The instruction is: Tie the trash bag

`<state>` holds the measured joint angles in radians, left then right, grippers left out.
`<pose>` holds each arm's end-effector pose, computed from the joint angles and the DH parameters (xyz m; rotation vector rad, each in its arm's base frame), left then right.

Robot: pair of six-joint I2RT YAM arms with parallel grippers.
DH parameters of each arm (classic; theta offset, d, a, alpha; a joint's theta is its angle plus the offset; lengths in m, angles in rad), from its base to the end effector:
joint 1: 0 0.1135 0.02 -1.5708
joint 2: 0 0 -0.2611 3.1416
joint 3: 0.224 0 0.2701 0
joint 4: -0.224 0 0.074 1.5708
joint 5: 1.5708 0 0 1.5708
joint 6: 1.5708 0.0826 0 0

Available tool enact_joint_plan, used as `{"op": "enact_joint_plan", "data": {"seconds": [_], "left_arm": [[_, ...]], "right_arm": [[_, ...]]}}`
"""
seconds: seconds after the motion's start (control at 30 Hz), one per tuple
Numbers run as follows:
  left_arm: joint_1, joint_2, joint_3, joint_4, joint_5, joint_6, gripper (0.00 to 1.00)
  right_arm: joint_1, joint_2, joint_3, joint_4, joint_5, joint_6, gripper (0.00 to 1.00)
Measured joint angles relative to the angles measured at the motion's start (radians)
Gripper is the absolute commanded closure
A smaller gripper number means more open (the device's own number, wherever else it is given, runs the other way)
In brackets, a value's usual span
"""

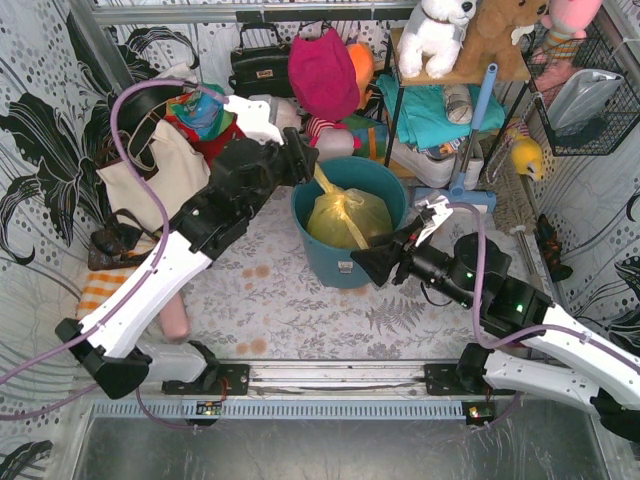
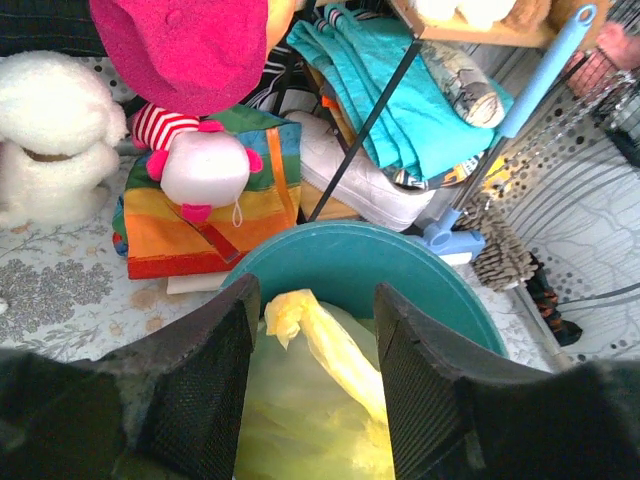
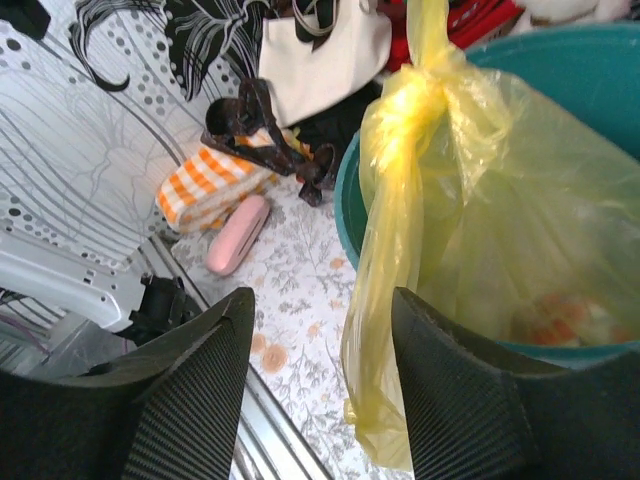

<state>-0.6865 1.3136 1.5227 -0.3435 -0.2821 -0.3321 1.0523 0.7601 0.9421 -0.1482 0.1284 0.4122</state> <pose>0.2858 -0.2045 0.4588 0.0928 1.7246 -0.5178 0.1255 0.1986 0.4053 -0.4106 1.5839 1.0509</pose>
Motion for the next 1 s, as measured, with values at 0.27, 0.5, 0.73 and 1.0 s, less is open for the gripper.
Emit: {"op": "enact_joint_plan", "data": {"seconds": [0.27,0.5,0.73,1.0], "left_arm": [[0.0,-0.109,-0.051,0.032,0.006,-0.043,0.14],[0.0,-0.116,-0.056,0.036,0.041,-0.095,0.14],[0.002,-0.109,-0.056,0.024,0.137,-0.17,0.13],[0.004,-0.075,-0.095,0.021,0.227,-0.255,0.13]], "right_arm": [[0.0,-0.074,-0.069,0.113,0.06,-0.08,0.32],[0.0,-0.134,-0.131,0.183,0.114,-0.161,0.29],[0.0,-0.164,-0.131,0.207,0.19,-0.212,0.27],[0.0,-0.034,-0.003,0.054,0.202,-0.136,0.17]]}}
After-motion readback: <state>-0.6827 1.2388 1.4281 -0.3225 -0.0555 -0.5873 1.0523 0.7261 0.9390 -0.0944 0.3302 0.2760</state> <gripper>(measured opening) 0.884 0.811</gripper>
